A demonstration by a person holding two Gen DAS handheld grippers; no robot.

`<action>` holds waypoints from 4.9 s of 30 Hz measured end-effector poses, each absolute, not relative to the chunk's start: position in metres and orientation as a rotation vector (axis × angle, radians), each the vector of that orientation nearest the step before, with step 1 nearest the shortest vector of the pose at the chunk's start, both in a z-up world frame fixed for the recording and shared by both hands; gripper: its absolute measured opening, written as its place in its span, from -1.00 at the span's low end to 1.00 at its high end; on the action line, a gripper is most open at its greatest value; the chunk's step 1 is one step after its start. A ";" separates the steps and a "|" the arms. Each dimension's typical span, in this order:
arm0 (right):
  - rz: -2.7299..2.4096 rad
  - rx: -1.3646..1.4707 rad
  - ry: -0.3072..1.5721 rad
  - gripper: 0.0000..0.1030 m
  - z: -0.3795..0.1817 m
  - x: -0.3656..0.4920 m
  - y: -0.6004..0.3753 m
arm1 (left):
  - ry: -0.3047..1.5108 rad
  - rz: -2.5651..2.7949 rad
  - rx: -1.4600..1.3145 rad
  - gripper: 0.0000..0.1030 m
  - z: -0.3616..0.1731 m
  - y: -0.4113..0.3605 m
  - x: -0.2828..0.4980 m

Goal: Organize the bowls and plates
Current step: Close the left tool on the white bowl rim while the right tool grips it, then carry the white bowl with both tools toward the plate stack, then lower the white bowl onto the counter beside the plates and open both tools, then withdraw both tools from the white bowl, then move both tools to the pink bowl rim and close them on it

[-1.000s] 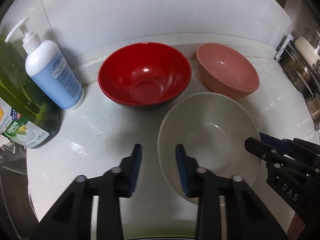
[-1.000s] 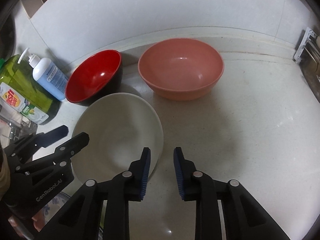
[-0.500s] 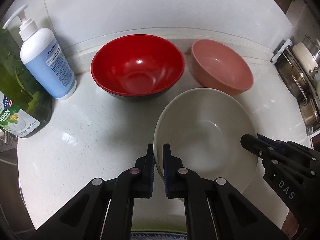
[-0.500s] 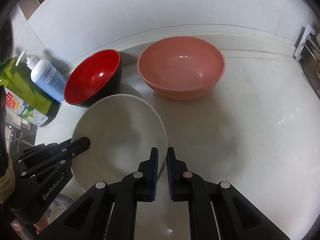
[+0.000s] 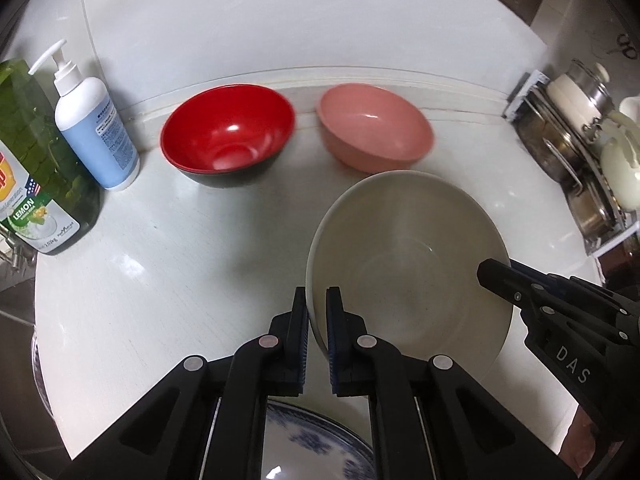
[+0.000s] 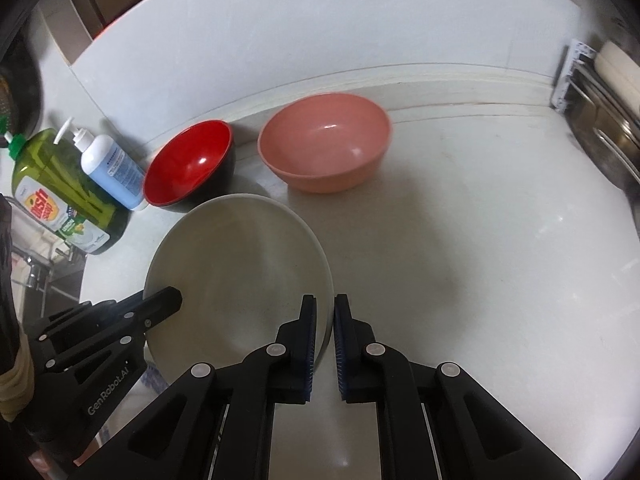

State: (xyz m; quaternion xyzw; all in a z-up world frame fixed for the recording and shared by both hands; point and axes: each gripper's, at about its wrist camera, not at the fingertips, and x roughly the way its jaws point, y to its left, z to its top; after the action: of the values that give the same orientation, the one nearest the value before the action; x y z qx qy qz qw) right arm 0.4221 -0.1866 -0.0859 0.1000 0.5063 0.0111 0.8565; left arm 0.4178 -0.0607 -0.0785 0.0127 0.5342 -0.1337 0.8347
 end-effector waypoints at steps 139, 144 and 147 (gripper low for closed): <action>0.116 0.139 0.988 -0.25 -0.055 0.522 -0.282 | 0.986 -0.202 0.079 0.03 -0.059 -0.118 0.539; 0.133 0.143 1.021 -0.25 -0.070 0.540 -0.278 | 1.033 -0.200 0.041 -0.15 -0.075 -0.114 0.556; 0.141 0.144 1.036 -0.26 -0.077 0.548 -0.276 | 1.058 -0.203 0.031 -0.23 -0.084 -0.114 0.564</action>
State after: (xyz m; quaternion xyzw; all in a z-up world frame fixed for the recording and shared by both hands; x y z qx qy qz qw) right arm 0.5484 -0.2764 -0.0772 0.0688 0.4943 0.0671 0.8640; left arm 0.5643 -0.1136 -0.0841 0.0149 0.5036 -0.0966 0.8584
